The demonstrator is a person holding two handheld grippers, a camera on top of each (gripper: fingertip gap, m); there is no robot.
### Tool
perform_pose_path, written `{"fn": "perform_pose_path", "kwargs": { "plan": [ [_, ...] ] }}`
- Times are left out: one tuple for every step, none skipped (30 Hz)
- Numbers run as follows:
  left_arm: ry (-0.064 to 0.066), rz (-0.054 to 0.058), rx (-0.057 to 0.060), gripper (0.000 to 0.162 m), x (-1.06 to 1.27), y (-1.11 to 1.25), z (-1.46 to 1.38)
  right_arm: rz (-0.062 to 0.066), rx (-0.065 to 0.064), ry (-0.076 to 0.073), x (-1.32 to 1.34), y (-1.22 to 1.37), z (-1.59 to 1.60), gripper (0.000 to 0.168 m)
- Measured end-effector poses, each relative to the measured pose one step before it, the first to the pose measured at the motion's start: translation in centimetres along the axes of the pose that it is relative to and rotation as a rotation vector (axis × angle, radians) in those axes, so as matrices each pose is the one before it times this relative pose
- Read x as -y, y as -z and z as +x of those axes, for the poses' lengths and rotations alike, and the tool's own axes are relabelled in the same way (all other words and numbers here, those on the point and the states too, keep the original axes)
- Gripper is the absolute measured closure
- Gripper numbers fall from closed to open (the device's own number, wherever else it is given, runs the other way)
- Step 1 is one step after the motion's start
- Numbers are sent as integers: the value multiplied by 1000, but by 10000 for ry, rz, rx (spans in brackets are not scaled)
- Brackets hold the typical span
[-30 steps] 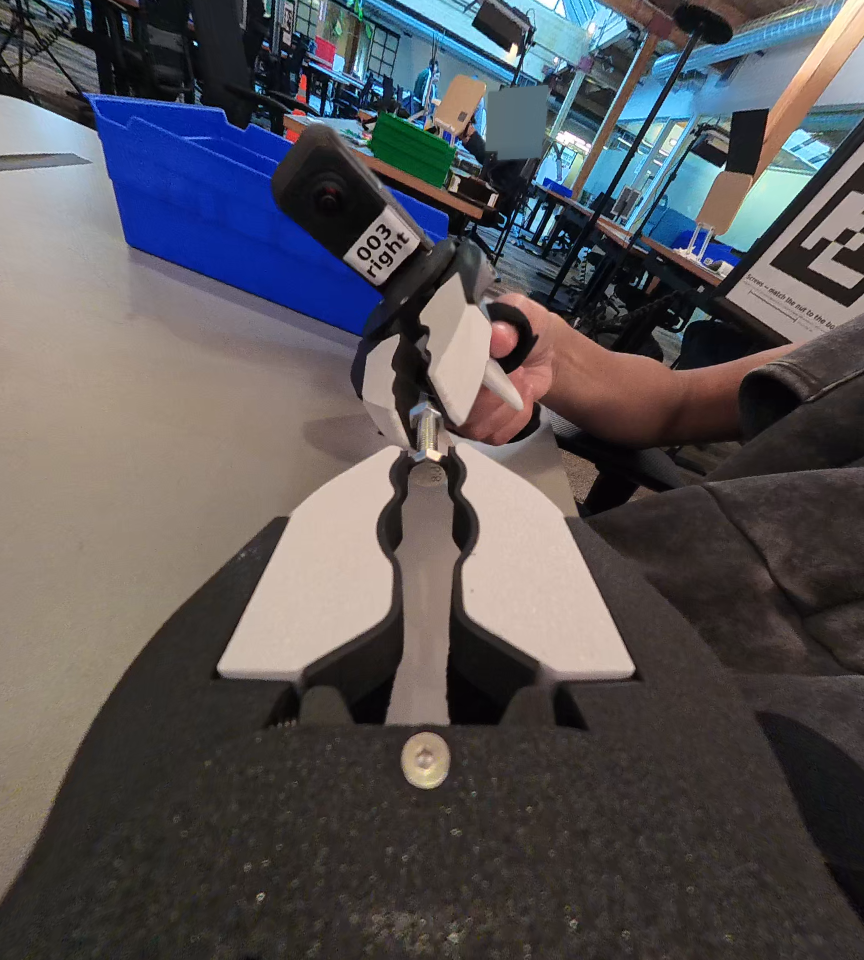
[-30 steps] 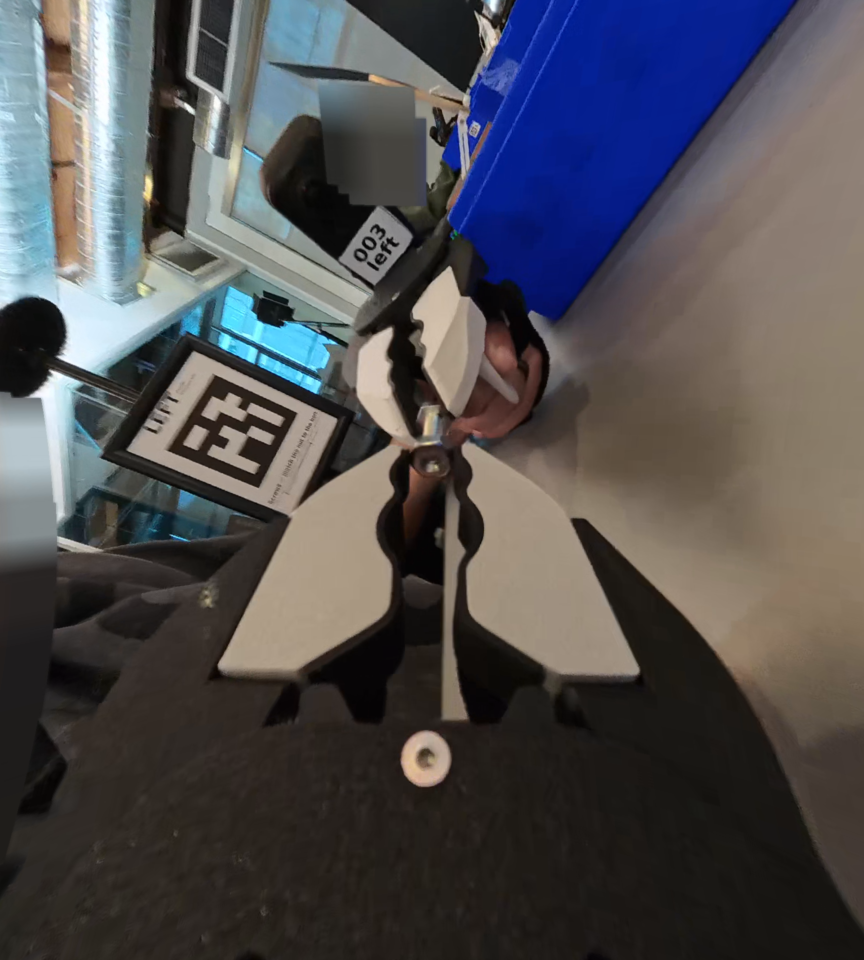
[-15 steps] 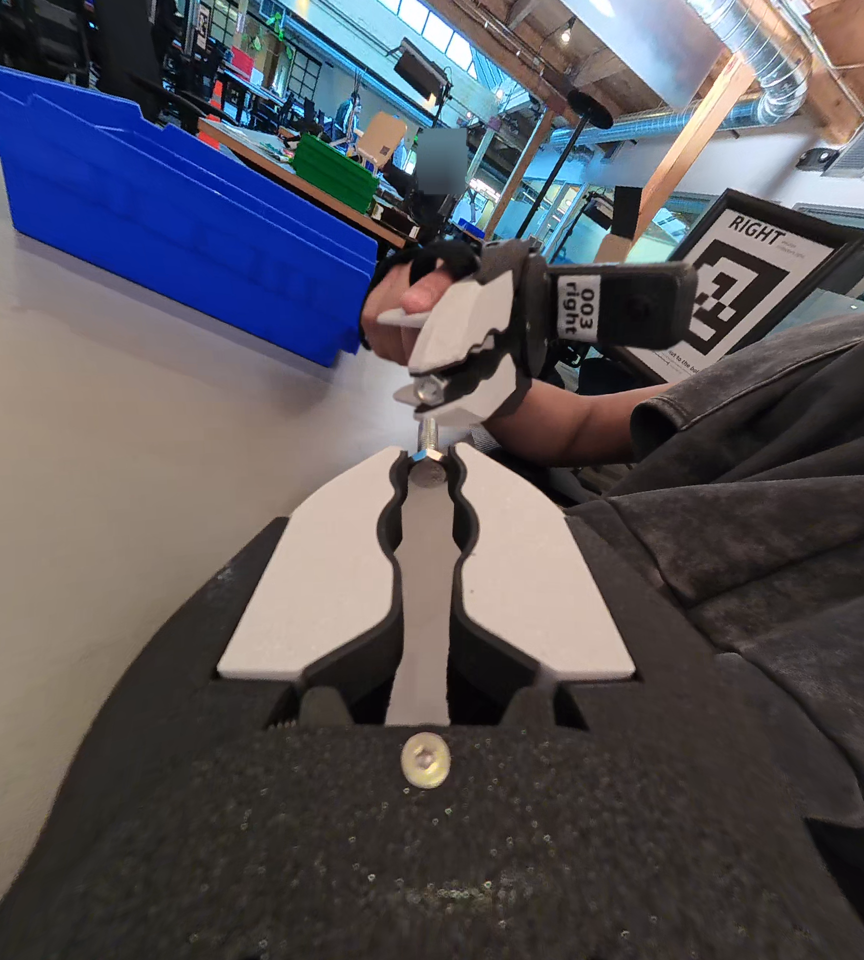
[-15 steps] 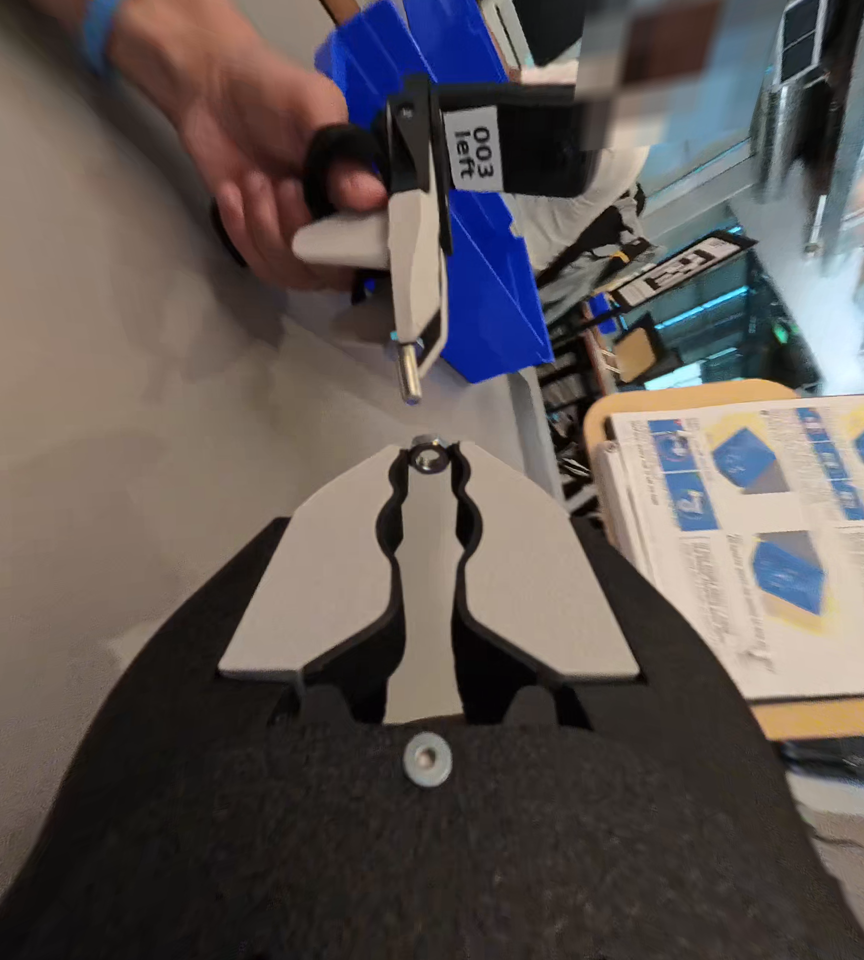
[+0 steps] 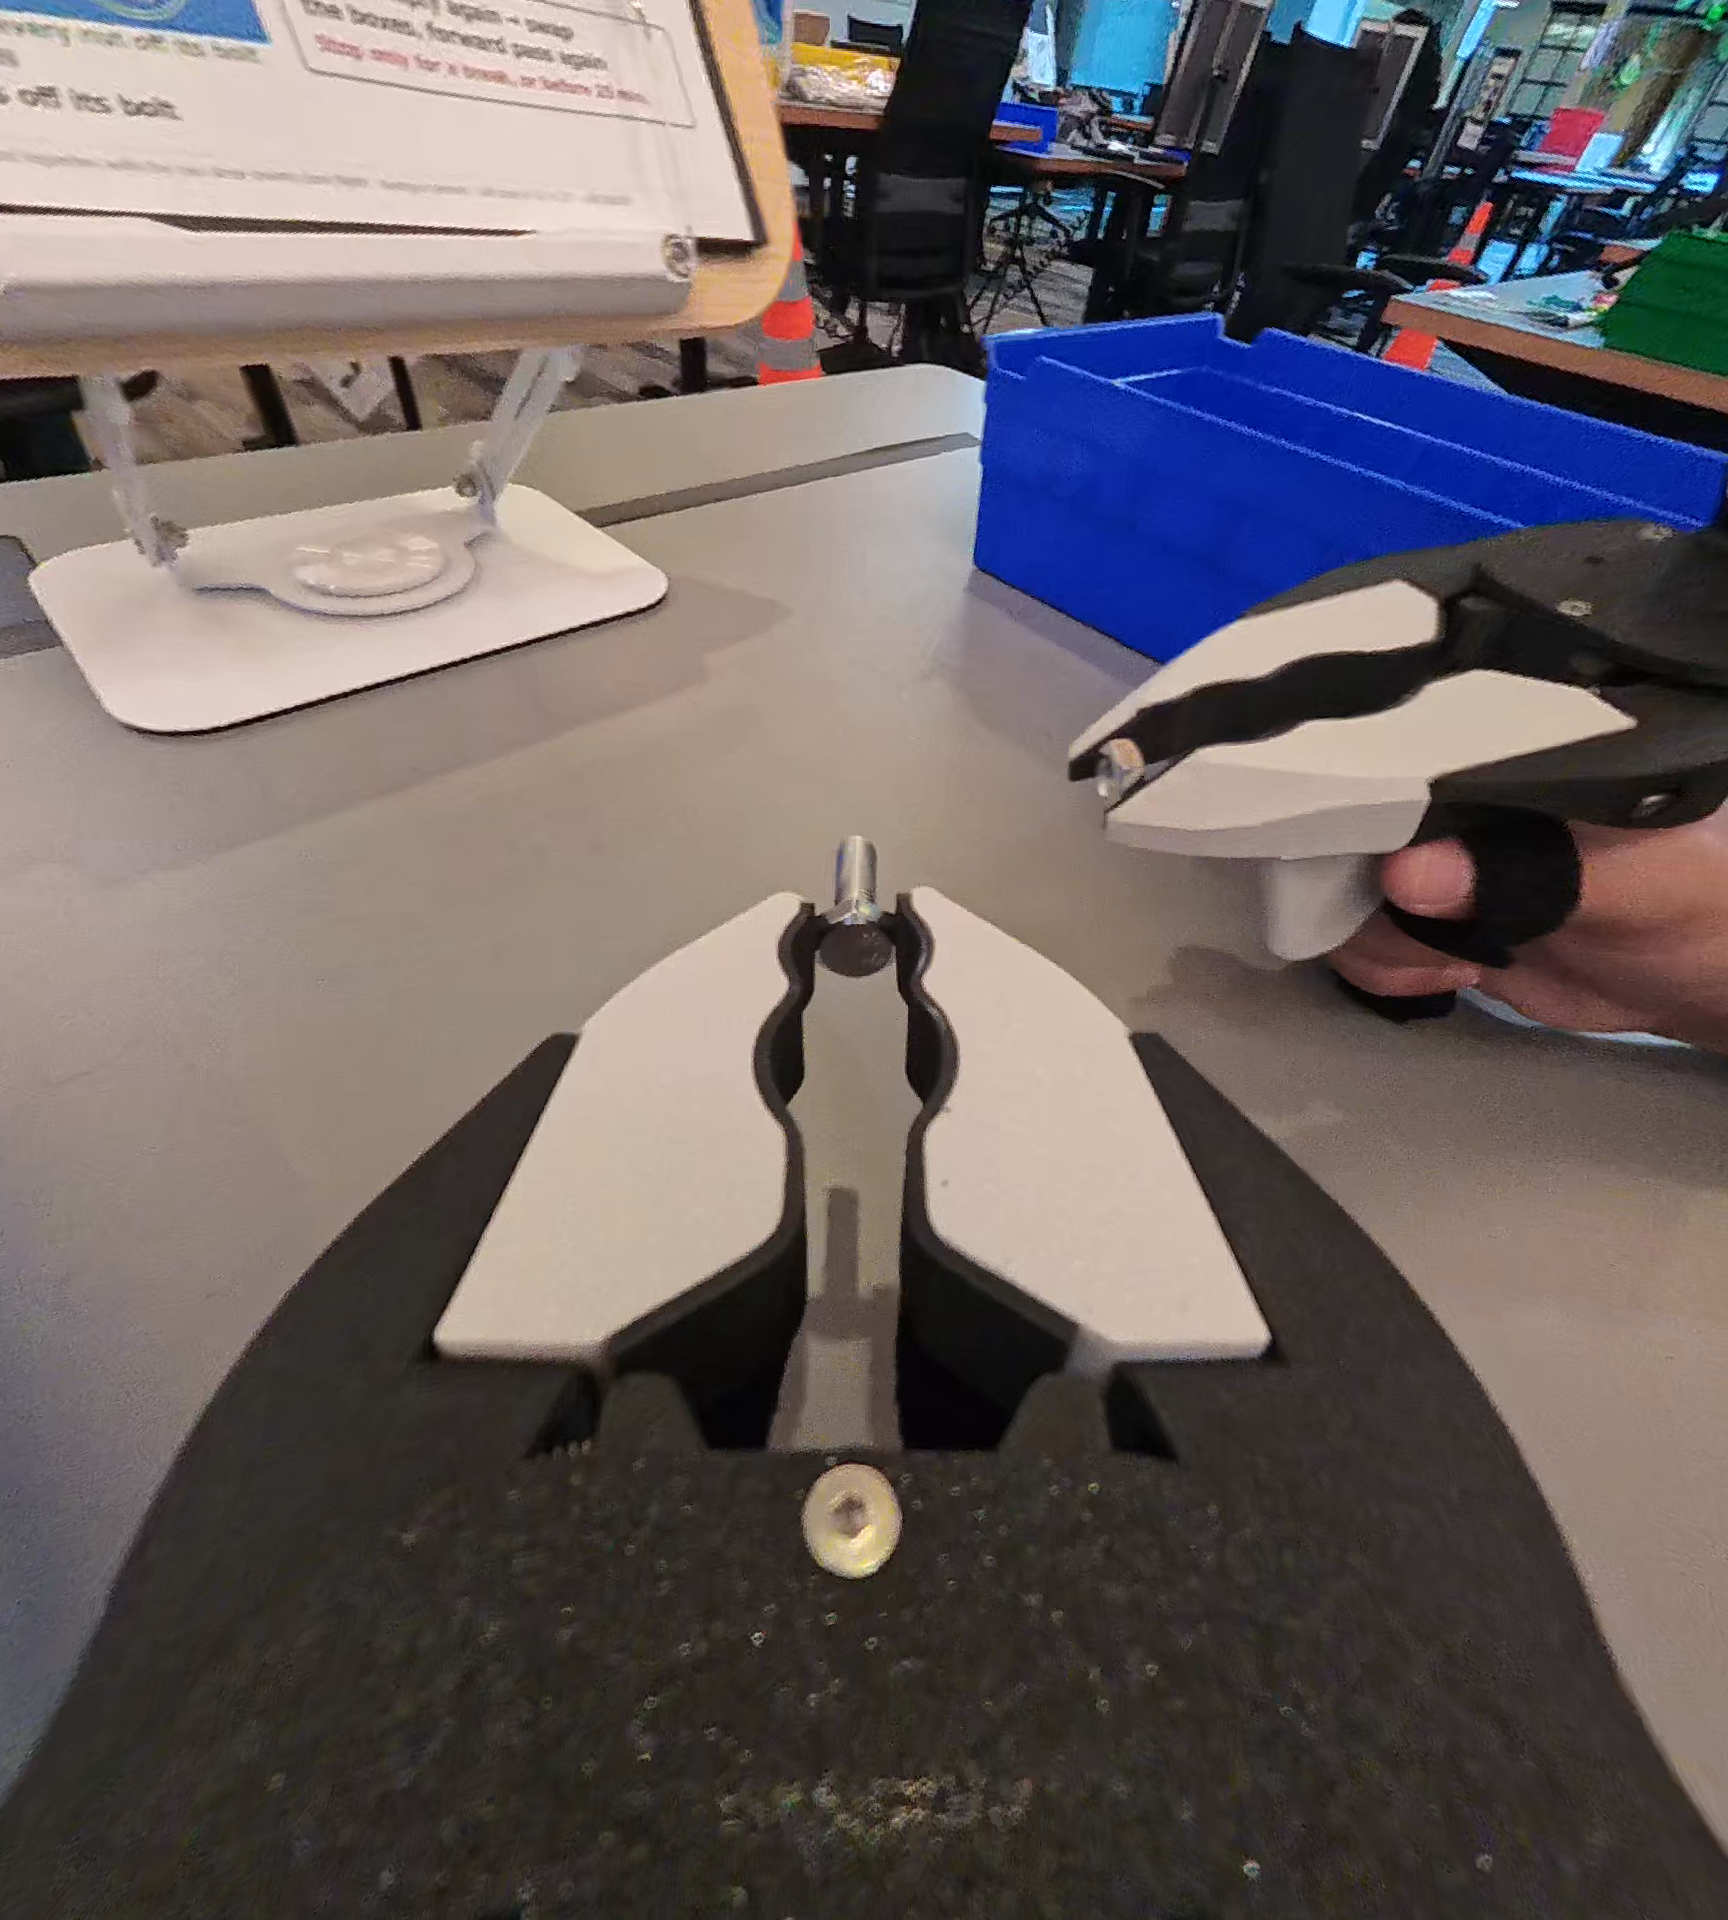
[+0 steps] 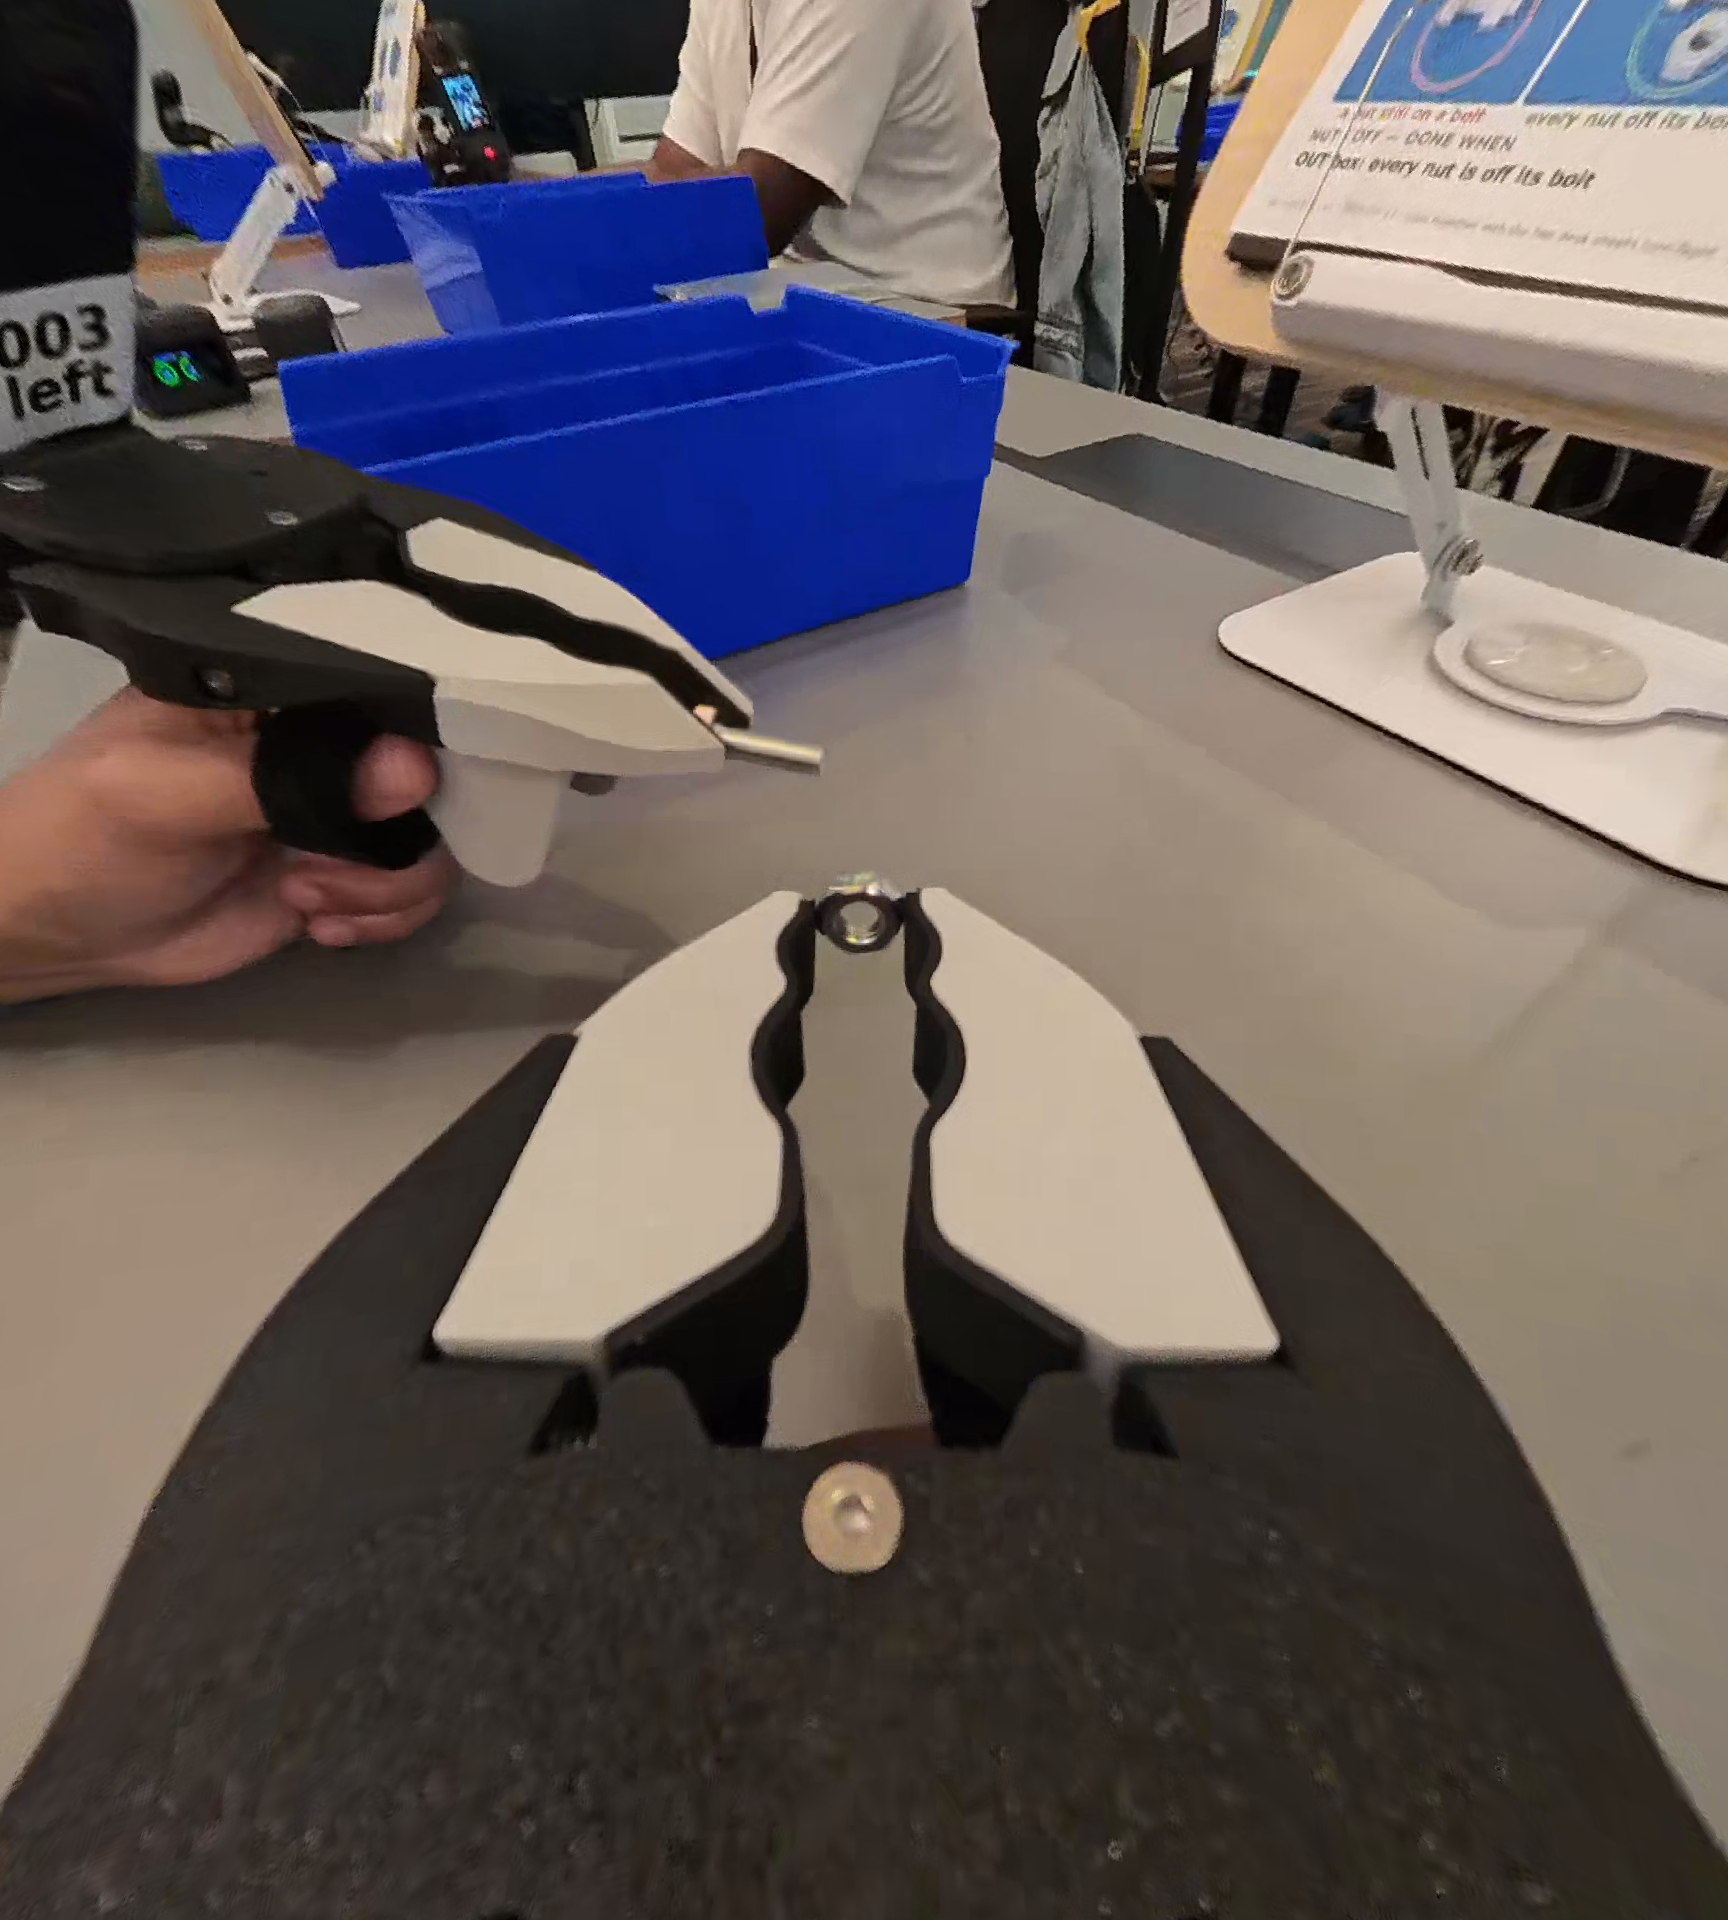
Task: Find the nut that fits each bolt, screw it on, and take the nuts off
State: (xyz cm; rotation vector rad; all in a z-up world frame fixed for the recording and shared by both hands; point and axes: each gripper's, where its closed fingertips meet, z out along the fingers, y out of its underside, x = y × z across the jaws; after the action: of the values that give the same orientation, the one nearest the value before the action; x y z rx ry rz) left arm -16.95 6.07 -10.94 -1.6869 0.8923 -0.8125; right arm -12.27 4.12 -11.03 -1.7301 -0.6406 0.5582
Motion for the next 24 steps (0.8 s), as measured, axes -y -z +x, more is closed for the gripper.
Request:
{"fn": "perform_pose_path", "kwargs": {
  "plan": [
    [-112,61,-91,148,-17,-52,299,13,-73,194,103,13,-124,152],
    [-87,17,-67,148,8,-33,240,69,2,181,296,99,-249,152],
    [-54,14,19,148,27,-19,104,104,55,160,553,245,-332,152],
    [6,62,90,148,60,11,-31,129,53,44,923,441,-248,152],
    [46,4,-31,148,-18,-6,116,197,43,-49,1374,727,-116,152],
    [53,-22,-137,148,-35,-2,225,173,-87,79,1746,1039,202,152],
    [32,20,-146,148,21,9,212,48,-609,316,1944,1406,1149,152],
    [15,13,-152,148,16,5,191,91,-995,439,2117,1837,2119,152],
    [44,-17,-118,148,-31,-31,80,133,-1125,232,1995,1995,2972,152],
    [91,-35,-93,148,-41,-37,14,-21,-966,-104,1415,1739,3513,152],
    [118,-25,-95,148,-31,-43,-10,-423,-673,-332,421,1183,3644,152],
    [133,39,-60,148,57,-4,-61,-821,-455,-392,-657,498,3630,152],
    [146,95,-63,148,141,20,-61,-1131,-575,-309,-1533,-285,3900,152],
    [170,80,-121,148,121,-13,7,-1278,-663,-227,-2103,-1275,3876,152],
    [207,15,-141,148,34,-60,-3,-1457,-144,-382,-2446,-2357,2745,152],
    [218,23,-85,148,51,-48,-86,-1710,669,-559,-2484,-2940,1115,152],
    [196,69,-57,148,105,-9,-101,-1706,1035,-471,-2069,-2857,228,152],
    [158,58,-90,148,81,28,-45,-1206,526,-123,-1165,-2508,578,152],
    [127,33,-88,148,41,61,-33,-616,-176,191,-300,-2002,1121,151],
    [109,59,-62,148,77,94,-41,-487,-426,166,-125,-1537,1154,151],
    [87,61,-30,148,81,114,-72,-500,-98,137,-142,-1202,427,152],
    [64,25,-42,148,27,86,-44,-321,100,157,81,-894,-3,152],
    [63,-3,-63,148,-8,34,-11,-89,27,149,324,-606,54,152],
    [67,-5,-64,148,-4,4,-5,-4,-121,34,393,-401,272,151]
  ]
}}
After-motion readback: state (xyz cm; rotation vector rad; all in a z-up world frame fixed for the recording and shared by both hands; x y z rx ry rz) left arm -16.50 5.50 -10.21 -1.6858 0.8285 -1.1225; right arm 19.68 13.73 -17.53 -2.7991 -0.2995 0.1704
